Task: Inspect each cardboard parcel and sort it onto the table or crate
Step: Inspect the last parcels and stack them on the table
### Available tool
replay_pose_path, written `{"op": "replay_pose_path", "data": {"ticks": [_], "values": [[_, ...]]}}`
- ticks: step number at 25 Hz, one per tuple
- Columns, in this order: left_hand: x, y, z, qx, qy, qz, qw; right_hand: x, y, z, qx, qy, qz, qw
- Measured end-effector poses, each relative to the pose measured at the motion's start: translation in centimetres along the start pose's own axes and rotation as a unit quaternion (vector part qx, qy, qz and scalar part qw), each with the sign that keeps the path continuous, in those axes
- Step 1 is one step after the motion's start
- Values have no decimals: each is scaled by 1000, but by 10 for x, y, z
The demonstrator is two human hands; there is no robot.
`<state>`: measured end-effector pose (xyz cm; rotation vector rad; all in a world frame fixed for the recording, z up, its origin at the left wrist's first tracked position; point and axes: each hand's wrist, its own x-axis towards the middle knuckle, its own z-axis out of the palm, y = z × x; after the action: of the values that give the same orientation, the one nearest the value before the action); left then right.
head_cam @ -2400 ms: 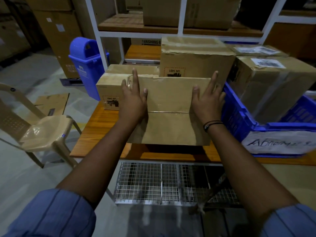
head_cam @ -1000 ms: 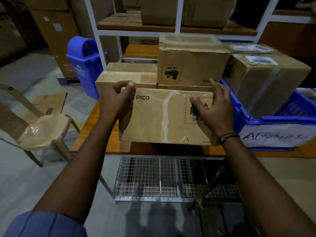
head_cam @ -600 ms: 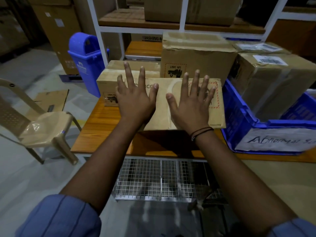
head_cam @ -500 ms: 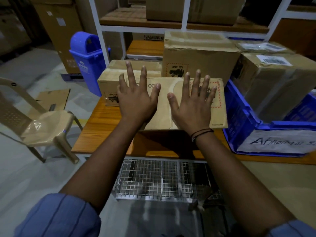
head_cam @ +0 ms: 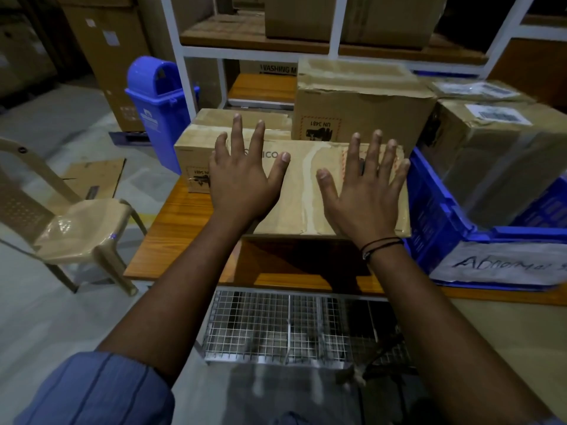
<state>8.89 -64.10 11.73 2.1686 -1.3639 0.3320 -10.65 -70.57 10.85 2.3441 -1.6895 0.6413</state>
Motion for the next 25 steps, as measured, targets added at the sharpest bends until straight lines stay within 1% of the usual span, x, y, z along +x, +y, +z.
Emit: {"op": "replay_pose_path", "data": {"ticks": [4, 6, 7, 8, 9, 10, 11, 12, 14, 16, 17, 18, 20, 21, 22, 23, 24, 25], "values": [[6, -2, 0, -18, -1, 2, 1000, 3, 1, -9, 21, -9, -8, 1000], [10, -6, -1, -34, 0, 6, 999, 3, 12, -18, 97, 22, 7, 995], [12, -9, -2, -49, -1, 8, 999, 6, 21, -19, 164, 38, 32, 985], [12, -12, -3, -66, -3, 12, 998, 9, 32, -20, 266, 42, 71, 961], [13, -17, -4, -80, -5, 15, 997, 14, 45, -20, 409, 29, 125, 903], [13, -23, -5, -90, -7, 15, 996, 19, 57, -13, 556, -10, 189, 809], [13, -29, -7, -97, -8, 15, 995, 20, 67, -6, 632, -62, 233, 737], [14, -35, -11, -106, -11, 13, 994, 17, 73, 1, 646, -112, 251, 712], [16, -47, -16, -132, -26, 9, 991, 5, 79, 23, 624, -173, 238, 723], [19, -58, -18, -140, -29, 5, 990, -7, 71, 32, 641, -223, 219, 701], [19, -62, -18, -131, -32, -4, 991, -9, 66, 29, 638, -228, 215, 704], [17, -63, -19, -133, -48, -23, 990, -8, 61, 22, 626, -220, 209, 719], [15, -53, -18, -166, -111, -77, 977, -5, 57, 7, 587, -177, 188, 767], [13, -42, -16, -197, -152, -91, 964, -4, 55, -5, 557, -135, 182, 799], [7, -28, -21, -233, -185, -85, 951, -3, 54, -16, 518, -92, 173, 833], [4, -18, -24, -305, -202, -76, 928, -3, 50, -28, 474, -51, 163, 864], [3, -11, -30, -400, -214, -74, 888, -5, 46, -39, 423, -20, 152, 893], [1, -5, -36, -495, -214, -80, 838, -7, 40, -49, 363, 4, 140, 921]]}}
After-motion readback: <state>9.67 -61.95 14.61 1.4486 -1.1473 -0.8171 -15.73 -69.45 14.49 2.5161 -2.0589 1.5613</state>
